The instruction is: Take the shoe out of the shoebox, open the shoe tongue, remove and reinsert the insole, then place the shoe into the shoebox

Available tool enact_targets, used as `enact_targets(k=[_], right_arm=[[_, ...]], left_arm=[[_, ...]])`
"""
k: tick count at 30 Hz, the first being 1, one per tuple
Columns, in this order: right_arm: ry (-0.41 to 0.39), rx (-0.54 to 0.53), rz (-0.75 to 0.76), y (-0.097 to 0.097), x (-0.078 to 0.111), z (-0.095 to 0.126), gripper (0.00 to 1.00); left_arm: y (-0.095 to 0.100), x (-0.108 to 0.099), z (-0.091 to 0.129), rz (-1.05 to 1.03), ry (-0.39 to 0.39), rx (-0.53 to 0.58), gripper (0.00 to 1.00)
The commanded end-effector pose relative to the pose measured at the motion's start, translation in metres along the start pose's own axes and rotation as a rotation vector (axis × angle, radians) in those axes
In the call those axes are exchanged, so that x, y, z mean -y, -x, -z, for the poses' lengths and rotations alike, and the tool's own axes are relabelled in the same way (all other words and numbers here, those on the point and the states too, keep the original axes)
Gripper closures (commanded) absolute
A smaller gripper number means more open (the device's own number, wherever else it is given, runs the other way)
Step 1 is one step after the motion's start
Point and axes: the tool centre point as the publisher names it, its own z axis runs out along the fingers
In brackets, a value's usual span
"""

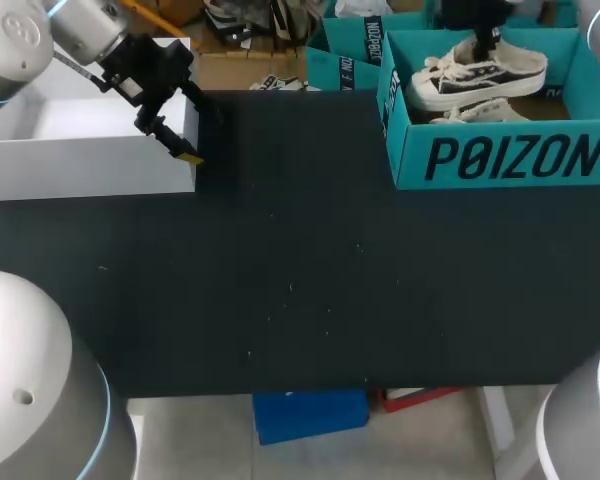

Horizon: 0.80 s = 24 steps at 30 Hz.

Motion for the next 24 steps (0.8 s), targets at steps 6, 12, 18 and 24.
enact_targets(k=[6,12,18,24], right_arm=[[0.022,0.022,0.001,-0.023,-0.009,-0.033,1.00],[0.031,0.034,0.016,-0.022,-0.011,-0.042,1.00],[0.025,0.048,0.023,-0.011,-0.004,-0.043,1.00],[0.018,0.059,0.028,-0.004,0.002,-0.039,1.00]], left_arm=[[-0.001,0.000,0.000,0.000,0.004,0.000,0.00],[-0.001,0.000,0.000,0.000,0.004,0.000,0.00],[-0.001,0.000,0.000,0.000,0.004,0.000,0.00],[-0.001,0.000,0.000,0.000,0.004,0.000,0.00]])
